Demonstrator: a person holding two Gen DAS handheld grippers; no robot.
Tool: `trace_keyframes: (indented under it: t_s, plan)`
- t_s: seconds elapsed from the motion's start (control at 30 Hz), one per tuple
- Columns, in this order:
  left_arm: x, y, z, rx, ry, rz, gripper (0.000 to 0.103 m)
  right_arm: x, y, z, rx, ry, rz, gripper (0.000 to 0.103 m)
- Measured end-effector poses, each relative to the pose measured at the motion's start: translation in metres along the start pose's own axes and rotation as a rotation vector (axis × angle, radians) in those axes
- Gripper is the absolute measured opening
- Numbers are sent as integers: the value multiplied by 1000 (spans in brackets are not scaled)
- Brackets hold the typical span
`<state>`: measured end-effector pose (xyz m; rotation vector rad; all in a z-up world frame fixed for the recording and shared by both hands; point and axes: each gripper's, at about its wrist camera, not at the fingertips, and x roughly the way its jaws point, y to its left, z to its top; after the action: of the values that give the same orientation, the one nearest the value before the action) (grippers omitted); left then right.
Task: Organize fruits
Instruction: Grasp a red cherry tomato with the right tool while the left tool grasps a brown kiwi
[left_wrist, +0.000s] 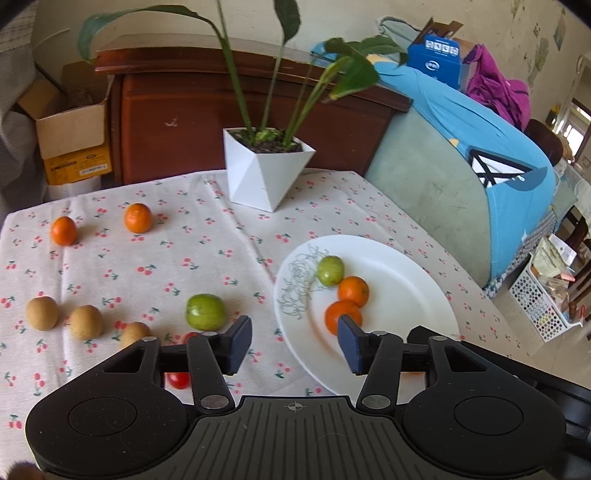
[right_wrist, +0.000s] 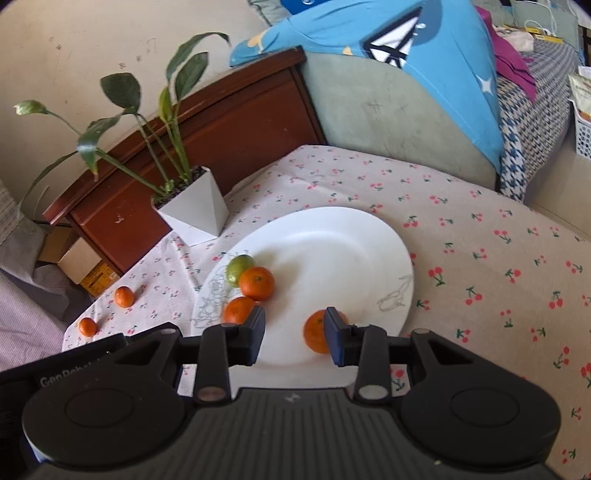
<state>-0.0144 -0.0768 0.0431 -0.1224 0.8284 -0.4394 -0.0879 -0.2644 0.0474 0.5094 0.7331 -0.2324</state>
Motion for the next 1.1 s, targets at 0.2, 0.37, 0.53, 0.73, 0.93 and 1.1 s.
trace_keyframes:
  t_s: [0.2, 0.37, 0.53, 0.73, 0.93, 1.1]
  plan:
    - [-12, 26, 5, -47, -19, 59, 61, 3, 14, -5, -38, 18, 62, 37]
    - [-24, 55, 9, -101, -38, 129, 61, 6, 28, -11, -77, 33, 106, 37]
    - [-31, 84, 9, -157, -52, 195, 61, 10, 42, -18, -111, 49, 140, 37]
    - [-39, 115, 8, -224, -61, 264, 61, 17, 61, -28, -159, 74, 189, 37]
    - [-41, 137, 2, -251, -60, 332, 61, 27, 80, -45, -210, 129, 250, 37]
    - [-36, 143, -4, -248, -51, 338, 60, 34, 94, -58, -243, 163, 302, 37]
